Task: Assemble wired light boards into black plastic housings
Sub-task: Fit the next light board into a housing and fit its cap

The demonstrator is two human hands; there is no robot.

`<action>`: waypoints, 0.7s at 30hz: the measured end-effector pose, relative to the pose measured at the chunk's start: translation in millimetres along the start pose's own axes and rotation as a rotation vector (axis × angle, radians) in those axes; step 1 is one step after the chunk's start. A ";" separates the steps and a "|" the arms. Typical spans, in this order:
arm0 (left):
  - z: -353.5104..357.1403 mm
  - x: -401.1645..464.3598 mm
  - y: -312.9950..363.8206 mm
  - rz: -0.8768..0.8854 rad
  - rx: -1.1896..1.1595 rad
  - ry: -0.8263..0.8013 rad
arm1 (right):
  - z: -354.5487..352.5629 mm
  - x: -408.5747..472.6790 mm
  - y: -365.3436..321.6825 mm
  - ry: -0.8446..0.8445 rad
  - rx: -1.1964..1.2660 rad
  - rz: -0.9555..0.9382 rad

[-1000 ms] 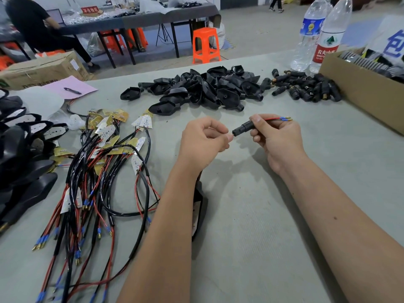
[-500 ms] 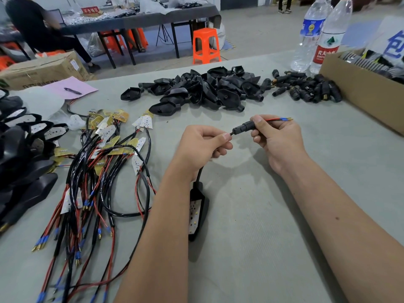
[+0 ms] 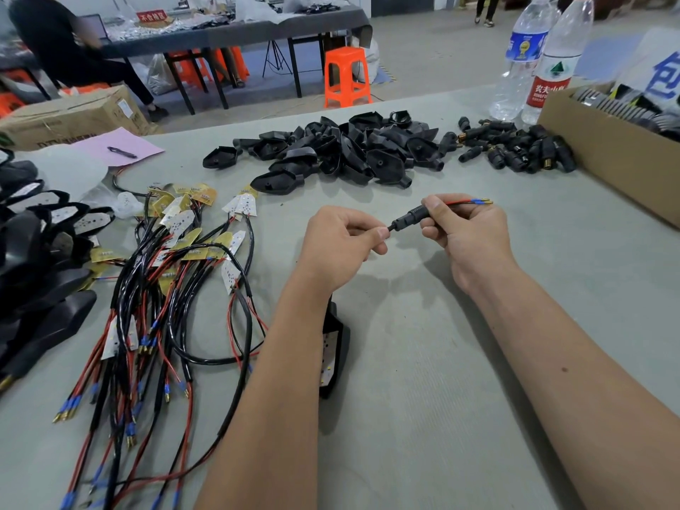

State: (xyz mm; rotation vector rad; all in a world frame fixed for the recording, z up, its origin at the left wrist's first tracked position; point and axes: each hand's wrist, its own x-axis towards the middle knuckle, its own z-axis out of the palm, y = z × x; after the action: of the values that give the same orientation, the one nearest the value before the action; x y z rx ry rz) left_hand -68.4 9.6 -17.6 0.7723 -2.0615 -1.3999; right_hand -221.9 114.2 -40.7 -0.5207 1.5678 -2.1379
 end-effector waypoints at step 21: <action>1.1 -3.4 3.1 0.010 0.099 0.059 | 2.8 -8.9 -5.8 -0.067 -0.020 -0.057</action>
State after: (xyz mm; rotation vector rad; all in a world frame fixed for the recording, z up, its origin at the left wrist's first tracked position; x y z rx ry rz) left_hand -67.3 13.6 -15.4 0.8321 -2.0993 -1.2625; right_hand -213.6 118.4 -34.8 -0.6443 1.5564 -2.1251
